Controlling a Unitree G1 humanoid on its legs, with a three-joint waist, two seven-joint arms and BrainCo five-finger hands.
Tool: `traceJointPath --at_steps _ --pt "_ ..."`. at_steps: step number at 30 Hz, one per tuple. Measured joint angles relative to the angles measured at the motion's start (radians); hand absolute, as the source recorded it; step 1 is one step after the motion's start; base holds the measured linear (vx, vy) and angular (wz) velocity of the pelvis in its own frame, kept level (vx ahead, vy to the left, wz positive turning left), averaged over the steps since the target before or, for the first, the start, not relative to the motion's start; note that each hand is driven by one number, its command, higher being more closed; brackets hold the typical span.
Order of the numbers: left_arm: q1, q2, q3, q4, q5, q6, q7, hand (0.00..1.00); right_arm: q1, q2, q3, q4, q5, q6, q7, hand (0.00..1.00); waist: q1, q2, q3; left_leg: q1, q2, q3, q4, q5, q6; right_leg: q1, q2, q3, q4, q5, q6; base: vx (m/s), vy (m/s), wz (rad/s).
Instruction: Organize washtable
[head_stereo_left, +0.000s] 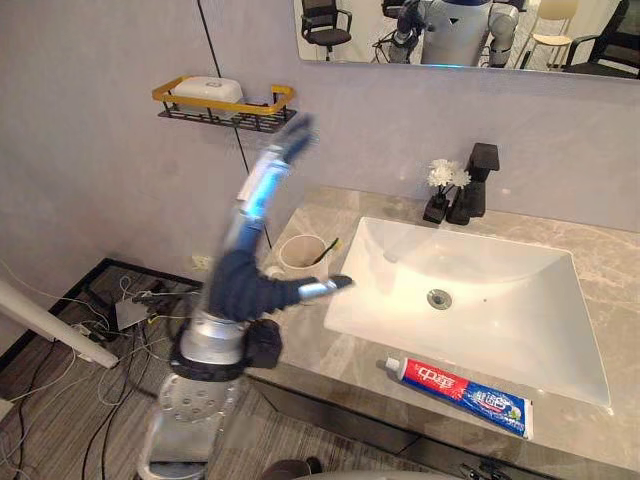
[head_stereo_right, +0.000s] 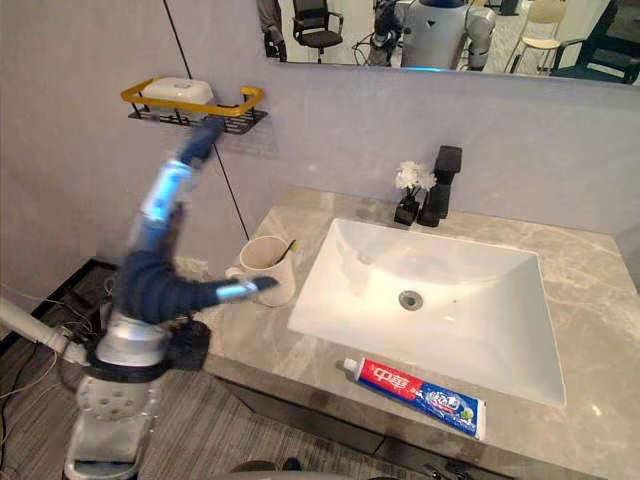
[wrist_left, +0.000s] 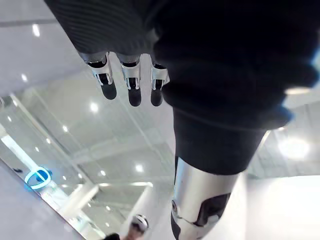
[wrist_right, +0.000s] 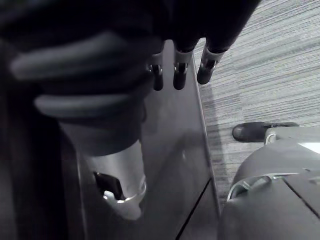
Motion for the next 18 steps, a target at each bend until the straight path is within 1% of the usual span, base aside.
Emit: traceJointPath --at_steps 1,2,4,7,10,12,14,18 --pt "-0.003 0.002 -0.019 0.010 0.000 0.000 -0.006 0.00 0.000 0.002 0.003 0.000 0.000 0.000 0.000 0.00 0.000 -0.001 0.000 0.001 0.001 0.002 0.000 0.000 -0.001 0.000 0.004 0.003 -0.001 0.002 -0.003 0.05 -0.008 -0.17" --pt "-0.010 0.003 -0.062 0.046 0.000 0.001 -0.021 0.00 0.000 0.005 0.005 0.000 0.000 0.000 0.000 0.00 0.000 -0.001 -0.001 0.005 0.003 0.005 0.001 0.001 0.000 0.000 0.005 0.011 -0.003 0.007 -0.004 0.05 -0.007 -0.10" --pt "-0.026 0.002 -0.100 0.088 0.002 0.003 -0.036 0.00 0.000 0.005 0.004 0.001 0.000 0.000 0.000 0.00 -0.001 -0.001 -0.001 0.004 0.004 0.006 0.000 0.003 0.002 -0.001 0.006 0.014 -0.006 0.011 -0.001 0.05 -0.001 -0.05" --pt "-0.028 -0.007 -0.166 0.168 0.011 0.006 -0.039 0.00 0.000 0.007 0.002 0.009 0.000 0.000 -0.001 0.00 -0.012 -0.004 -0.002 0.004 0.006 0.013 0.000 0.005 0.004 -0.001 0.009 0.020 -0.009 0.012 -0.001 0.05 0.000 -0.05" --pt "-0.028 -0.023 -0.238 0.254 0.050 0.010 -0.046 0.00 -0.004 0.015 0.000 0.008 0.000 0.000 -0.001 0.00 -0.017 -0.008 -0.005 0.004 0.010 0.033 -0.004 0.004 0.002 -0.013 0.012 0.040 -0.010 0.013 -0.001 0.04 0.008 -0.15" --pt "-0.035 -0.042 -0.275 0.317 0.082 0.016 -0.062 0.00 -0.005 0.022 -0.002 0.008 0.000 0.000 -0.001 0.00 -0.020 -0.013 -0.008 0.006 0.012 0.039 -0.010 0.004 0.002 -0.015 0.012 0.044 -0.010 0.013 -0.001 0.02 0.011 -0.13" --pt "-0.047 -0.069 -0.317 0.402 0.106 0.026 -0.063 0.00 -0.005 0.036 -0.003 0.008 0.000 0.000 -0.002 0.00 -0.019 -0.018 -0.011 0.017 0.016 0.053 -0.017 0.004 0.002 -0.015 0.013 0.057 -0.008 0.013 -0.001 0.00 0.009 -0.14" --pt "-0.065 -0.075 -0.375 0.549 0.142 0.037 -0.077 0.00 -0.007 0.040 -0.004 0.008 0.000 0.001 -0.003 0.00 -0.023 -0.020 -0.018 0.033 0.017 0.057 -0.027 0.004 0.002 -0.013 0.014 0.063 -0.008 0.014 -0.002 -0.02 0.005 -0.12"
